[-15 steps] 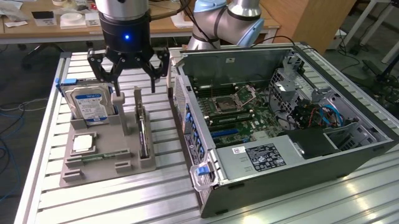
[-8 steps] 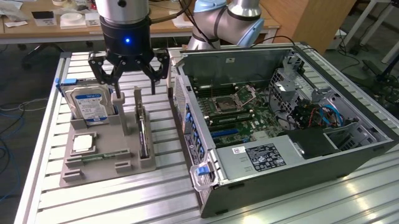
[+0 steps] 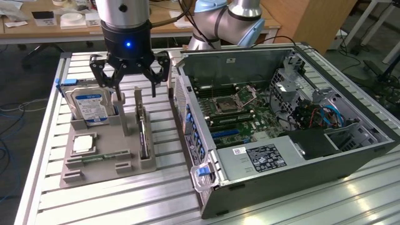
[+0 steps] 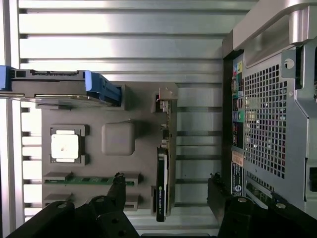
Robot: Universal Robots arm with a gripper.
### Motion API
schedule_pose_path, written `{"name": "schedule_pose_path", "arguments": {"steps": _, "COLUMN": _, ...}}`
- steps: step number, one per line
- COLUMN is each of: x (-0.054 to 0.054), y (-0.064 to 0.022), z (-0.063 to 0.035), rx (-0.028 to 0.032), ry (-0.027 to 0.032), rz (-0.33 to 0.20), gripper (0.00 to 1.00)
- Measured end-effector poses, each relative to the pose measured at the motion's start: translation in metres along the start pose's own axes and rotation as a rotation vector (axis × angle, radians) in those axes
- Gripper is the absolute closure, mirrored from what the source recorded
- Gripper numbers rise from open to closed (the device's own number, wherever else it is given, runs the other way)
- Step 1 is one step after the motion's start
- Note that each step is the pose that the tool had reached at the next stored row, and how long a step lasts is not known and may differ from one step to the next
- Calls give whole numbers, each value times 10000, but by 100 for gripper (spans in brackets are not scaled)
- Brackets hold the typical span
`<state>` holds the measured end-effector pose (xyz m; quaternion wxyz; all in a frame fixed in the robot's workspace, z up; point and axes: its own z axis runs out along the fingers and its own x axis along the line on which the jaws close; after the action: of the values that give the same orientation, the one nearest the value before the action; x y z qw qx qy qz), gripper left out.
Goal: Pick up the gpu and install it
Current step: 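Pick up the gpu and move the gpu toward the slot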
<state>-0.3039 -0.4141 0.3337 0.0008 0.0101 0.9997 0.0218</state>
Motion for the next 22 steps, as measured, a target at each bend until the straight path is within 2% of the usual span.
{"name": "schedule_pose_path", "arguments": {"steps": 9, "x": -3, "y": -2, "z": 27, "rx": 14, "ry": 3, "rz": -34, "gripper": 24}}
{"name": "schedule_pose_path", "arguments": {"steps": 11, "x": -8, "y": -3, "z": 42, "rx": -5, "ry": 2, "rz": -34, "gripper": 24}}
{"name": "schedule_pose_path", "arguments": {"steps": 22, "x": -54, "y": -4, "z": 106, "rx": -5, "ry": 9, "rz": -32, "gripper": 24}}
